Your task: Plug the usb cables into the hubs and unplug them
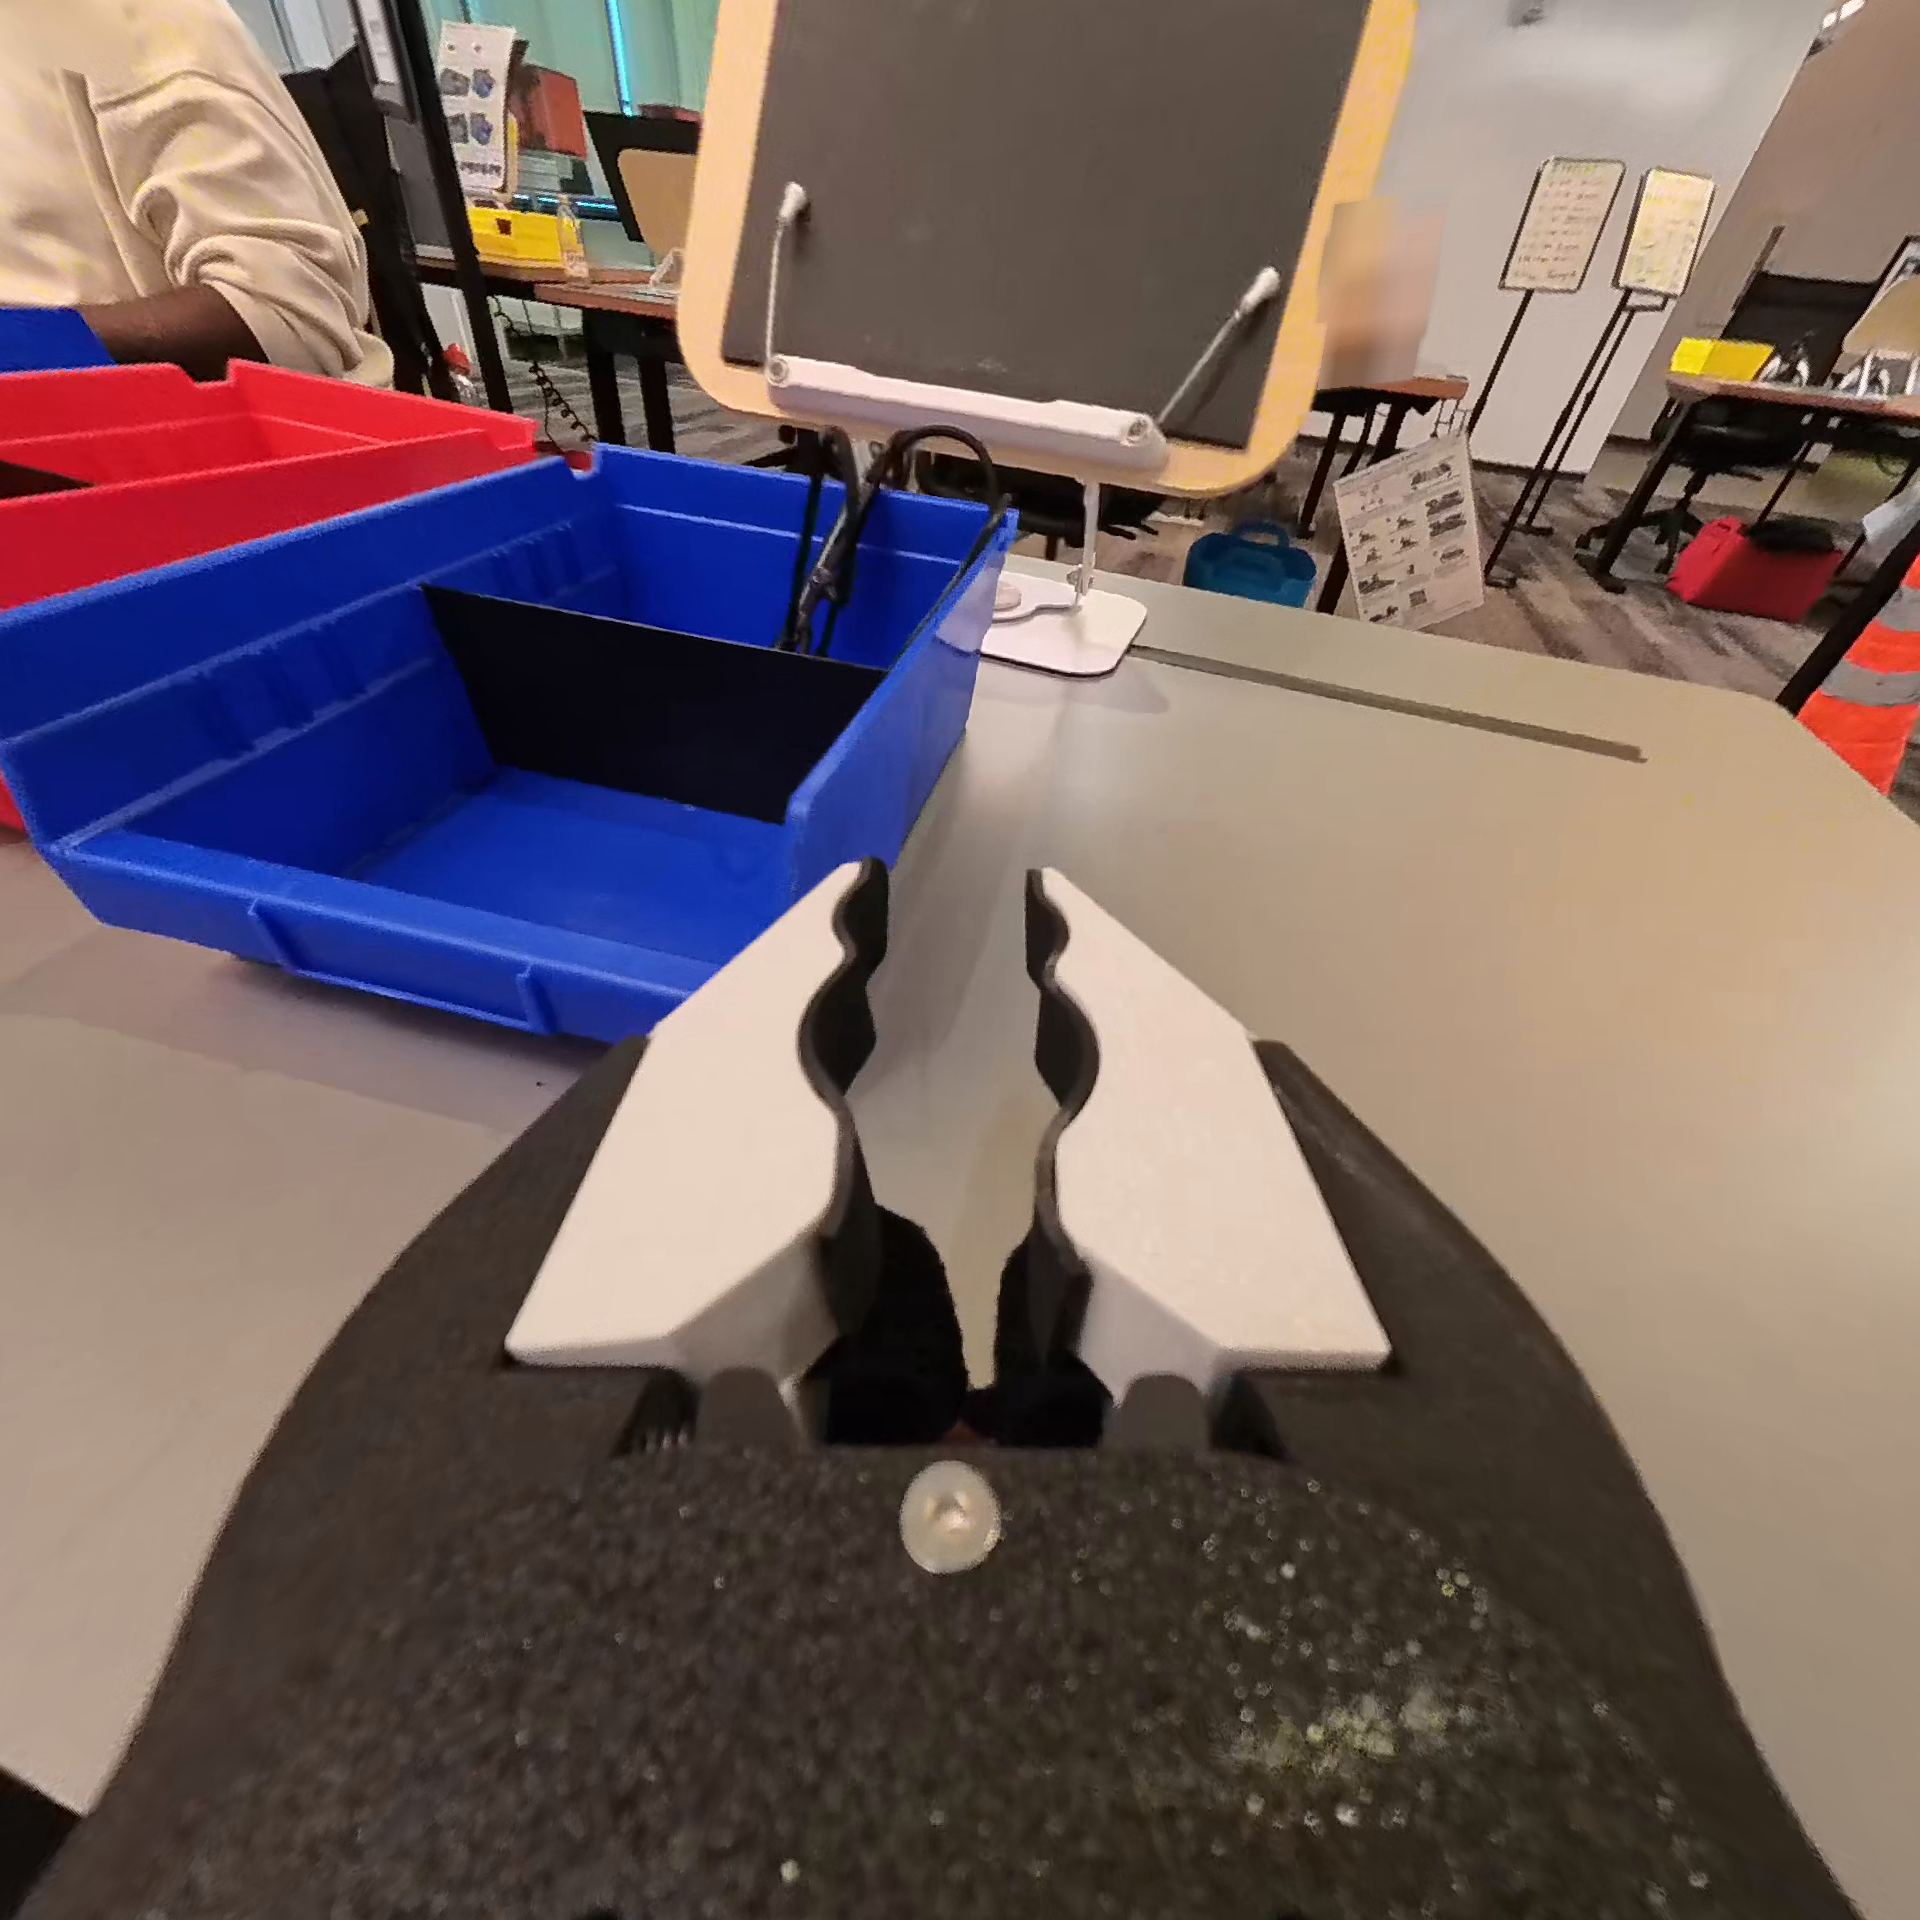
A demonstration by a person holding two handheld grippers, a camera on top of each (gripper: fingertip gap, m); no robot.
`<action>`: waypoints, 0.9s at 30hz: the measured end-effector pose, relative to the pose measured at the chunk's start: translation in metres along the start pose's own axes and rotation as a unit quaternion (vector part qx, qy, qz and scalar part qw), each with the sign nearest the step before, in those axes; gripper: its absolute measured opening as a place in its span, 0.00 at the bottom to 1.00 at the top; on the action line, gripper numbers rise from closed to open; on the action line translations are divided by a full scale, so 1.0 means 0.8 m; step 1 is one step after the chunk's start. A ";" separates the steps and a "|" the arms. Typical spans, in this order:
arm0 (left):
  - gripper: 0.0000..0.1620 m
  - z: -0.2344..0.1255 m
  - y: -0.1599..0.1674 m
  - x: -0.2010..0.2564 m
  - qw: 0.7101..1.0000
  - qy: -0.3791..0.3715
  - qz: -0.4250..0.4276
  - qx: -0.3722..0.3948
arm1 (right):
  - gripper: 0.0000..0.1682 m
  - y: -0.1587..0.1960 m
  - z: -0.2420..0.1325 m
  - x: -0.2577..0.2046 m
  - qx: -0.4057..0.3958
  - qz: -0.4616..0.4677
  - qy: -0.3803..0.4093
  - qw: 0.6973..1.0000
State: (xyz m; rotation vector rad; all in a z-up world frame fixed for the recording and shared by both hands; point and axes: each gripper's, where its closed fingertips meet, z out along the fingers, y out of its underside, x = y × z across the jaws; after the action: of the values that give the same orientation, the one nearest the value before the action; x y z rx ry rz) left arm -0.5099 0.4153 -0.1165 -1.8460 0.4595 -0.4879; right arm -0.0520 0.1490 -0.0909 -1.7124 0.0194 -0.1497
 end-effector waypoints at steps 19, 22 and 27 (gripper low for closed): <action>0.02 -0.133 0.053 0.033 0.992 -0.099 -0.055 -0.057 | 0.39 -0.026 0.048 -0.388 -0.065 0.012 -0.237 0.969; 0.02 -0.168 0.066 0.052 0.990 -0.118 -0.053 -0.057 | 0.36 -0.004 0.078 -0.402 -0.121 0.010 -0.209 0.970; 0.04 -0.206 0.079 0.083 0.987 -0.149 -0.018 -0.054 | 0.04 0.008 0.083 -0.399 -0.159 0.006 -0.173 0.972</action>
State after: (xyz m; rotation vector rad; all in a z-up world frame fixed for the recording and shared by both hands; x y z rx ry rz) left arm -0.5473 0.2308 -0.1202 -1.9953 0.2531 -0.2072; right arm -0.3607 0.2449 -0.1344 -2.0376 -0.2160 0.1713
